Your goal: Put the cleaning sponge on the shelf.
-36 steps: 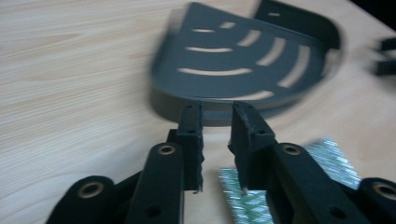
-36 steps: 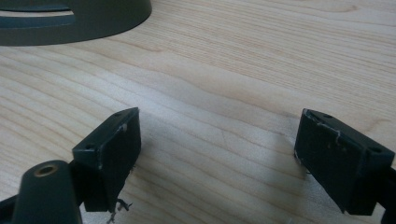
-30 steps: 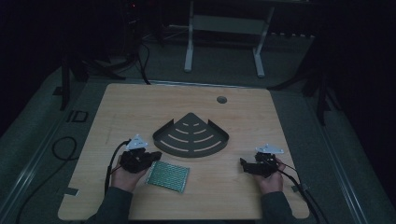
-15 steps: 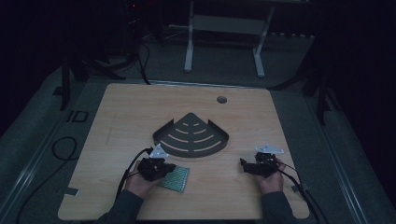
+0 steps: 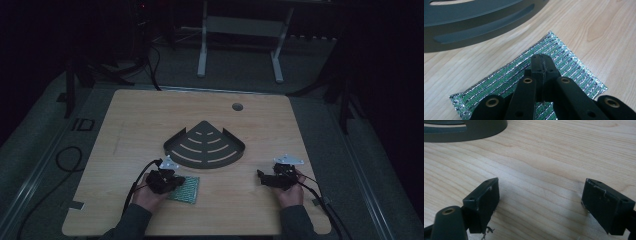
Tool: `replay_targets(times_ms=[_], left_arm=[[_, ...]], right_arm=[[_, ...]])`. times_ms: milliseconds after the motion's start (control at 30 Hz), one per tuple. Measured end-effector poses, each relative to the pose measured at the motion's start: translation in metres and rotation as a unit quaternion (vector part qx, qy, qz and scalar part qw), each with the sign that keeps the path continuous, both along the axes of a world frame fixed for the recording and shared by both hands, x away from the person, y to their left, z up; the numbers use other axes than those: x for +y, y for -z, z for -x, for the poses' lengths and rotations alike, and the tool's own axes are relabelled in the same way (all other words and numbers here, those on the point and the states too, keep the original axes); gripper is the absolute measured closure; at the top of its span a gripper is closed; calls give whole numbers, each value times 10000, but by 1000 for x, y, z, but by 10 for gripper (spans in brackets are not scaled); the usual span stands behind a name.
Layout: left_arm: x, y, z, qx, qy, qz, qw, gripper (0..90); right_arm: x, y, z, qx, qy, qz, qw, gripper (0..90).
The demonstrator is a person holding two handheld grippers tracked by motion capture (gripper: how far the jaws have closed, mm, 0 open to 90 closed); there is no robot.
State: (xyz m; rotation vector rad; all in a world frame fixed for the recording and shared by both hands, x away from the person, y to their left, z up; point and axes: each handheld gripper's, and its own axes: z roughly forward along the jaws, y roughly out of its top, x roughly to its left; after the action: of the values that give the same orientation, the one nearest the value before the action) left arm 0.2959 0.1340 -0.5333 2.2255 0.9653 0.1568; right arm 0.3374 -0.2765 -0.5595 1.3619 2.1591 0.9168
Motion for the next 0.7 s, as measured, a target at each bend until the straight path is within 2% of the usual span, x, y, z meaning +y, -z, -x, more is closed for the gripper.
replay_targets(times_ms=[333, 500, 700], left_arm=[[21, -2, -2, 37, -292, -121, 9995, 900], [33, -4, -2, 45, -473, -265, 9985, 900], [48, -4, -3, 72, -724, -322, 9968, 900]], right_arm=[[0, 0, 0, -1, -11, 6, 10000, 145], [0, 0, 0, -1, -15, 1, 10000, 144], [0, 0, 0, 8, -18, 1, 10000, 143]])
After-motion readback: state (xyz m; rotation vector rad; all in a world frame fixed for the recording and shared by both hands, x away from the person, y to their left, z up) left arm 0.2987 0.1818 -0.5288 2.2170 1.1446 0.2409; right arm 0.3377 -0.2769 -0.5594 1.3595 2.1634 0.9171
